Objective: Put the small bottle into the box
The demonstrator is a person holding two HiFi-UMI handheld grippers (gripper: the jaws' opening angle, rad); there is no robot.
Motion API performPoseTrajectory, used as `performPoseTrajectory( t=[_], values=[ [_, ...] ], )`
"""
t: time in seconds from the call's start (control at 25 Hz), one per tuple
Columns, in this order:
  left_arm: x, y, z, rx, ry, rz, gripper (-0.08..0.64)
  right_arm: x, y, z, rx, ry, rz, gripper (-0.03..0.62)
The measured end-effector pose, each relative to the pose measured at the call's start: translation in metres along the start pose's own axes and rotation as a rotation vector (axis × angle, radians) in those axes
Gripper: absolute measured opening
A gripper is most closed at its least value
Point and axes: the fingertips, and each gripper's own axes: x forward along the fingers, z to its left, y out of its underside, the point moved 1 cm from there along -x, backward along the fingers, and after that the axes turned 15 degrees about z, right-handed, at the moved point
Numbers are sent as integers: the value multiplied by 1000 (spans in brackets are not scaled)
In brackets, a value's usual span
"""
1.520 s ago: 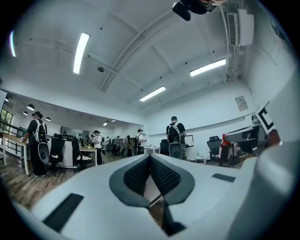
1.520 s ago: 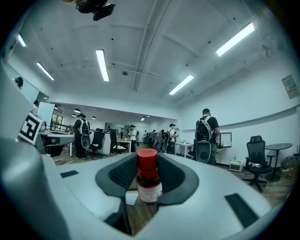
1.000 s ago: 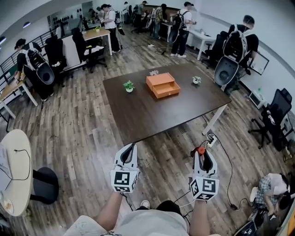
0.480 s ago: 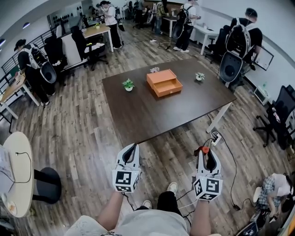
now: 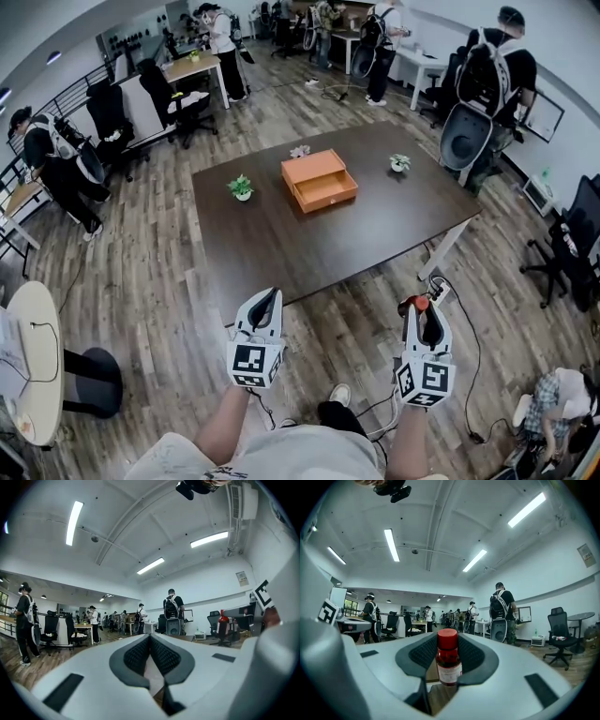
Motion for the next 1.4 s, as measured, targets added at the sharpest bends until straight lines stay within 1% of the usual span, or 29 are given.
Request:
performPoseTrajectory(
  t=[0.32, 0.48, 0.88, 1.0, 1.2, 1.4],
  values=[
    [56, -12, -29, 7, -6, 29, 2, 36, 2, -55, 17, 4, 27, 133],
    [74, -18, -38, 16, -25, 38, 2, 46, 2, -75, 34, 6, 25, 133],
    [119, -40, -74, 41, -15, 42, 2, 65, 0, -123, 55, 12, 23, 133],
    [131, -43, -84, 34, -16, 43, 2, 71, 0, -137, 52, 7, 26, 133],
    [143, -41, -90, 15, -24, 50, 2, 84, 0, -146, 43, -18, 24, 133],
    [146, -38, -81, -6, -53, 57, 2, 103, -1, -142, 37, -46, 35, 133]
  ],
)
